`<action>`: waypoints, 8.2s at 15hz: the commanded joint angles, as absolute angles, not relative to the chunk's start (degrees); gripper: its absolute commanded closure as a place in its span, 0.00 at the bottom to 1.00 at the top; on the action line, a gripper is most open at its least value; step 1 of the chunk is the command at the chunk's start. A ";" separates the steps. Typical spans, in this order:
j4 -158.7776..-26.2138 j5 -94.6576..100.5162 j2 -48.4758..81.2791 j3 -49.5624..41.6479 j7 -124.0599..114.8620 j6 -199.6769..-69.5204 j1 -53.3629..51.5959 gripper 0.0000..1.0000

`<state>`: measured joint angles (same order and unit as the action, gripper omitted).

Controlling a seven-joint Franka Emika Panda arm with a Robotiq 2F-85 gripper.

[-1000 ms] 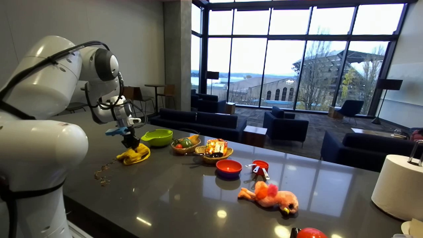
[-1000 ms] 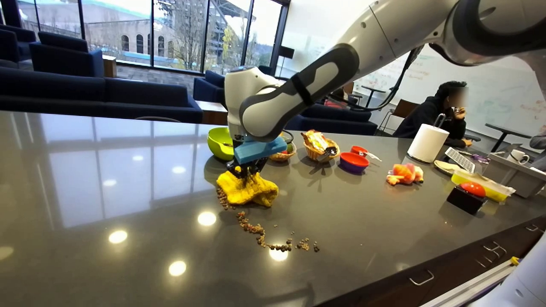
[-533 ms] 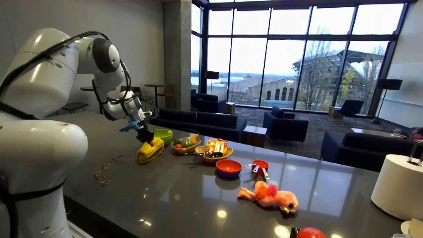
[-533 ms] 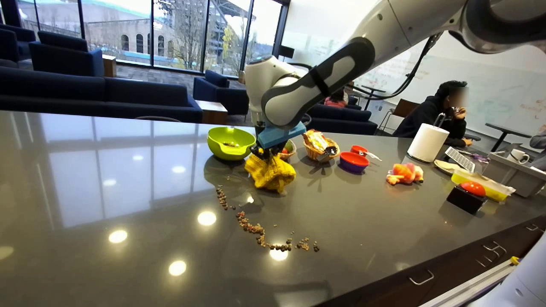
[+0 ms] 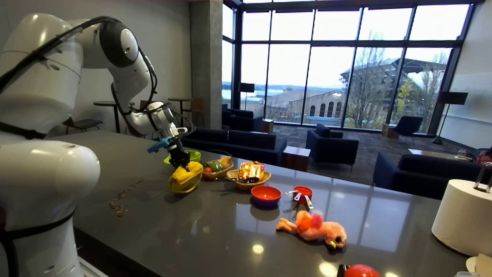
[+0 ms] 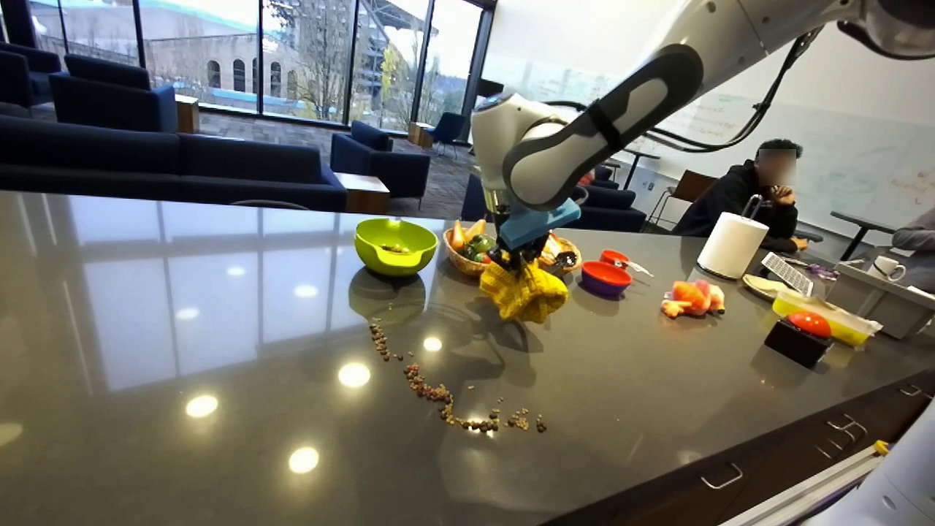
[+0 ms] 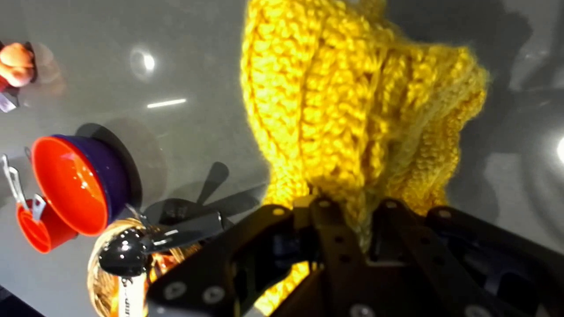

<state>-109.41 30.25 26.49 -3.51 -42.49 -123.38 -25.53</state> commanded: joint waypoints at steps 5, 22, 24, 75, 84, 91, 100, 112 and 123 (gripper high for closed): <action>-123.13 29.19 17.10 -1.33 -43.85 -120.84 -19.55 0.96; -148.35 8.31 1.87 7.46 -28.08 -135.86 -13.79 0.96; -149.47 6.10 2.96 7.64 -26.05 -138.50 -13.50 0.96; -132.08 6.42 14.59 8.87 -21.86 -134.81 -15.70 0.96; -129.32 4.36 22.56 11.69 -23.55 -138.34 -21.18 0.96; -122.79 4.28 25.73 13.69 -24.27 -137.12 -26.43 0.96; -117.95 4.49 27.33 13.99 -23.64 -137.01 -28.15 0.96; -117.57 9.80 22.75 7.81 -25.56 -129.22 -26.23 0.96; -117.47 22.29 26.50 3.54 -36.30 -133.84 -27.25 0.96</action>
<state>-116.76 19.01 25.34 4.90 -32.60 -132.05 -26.38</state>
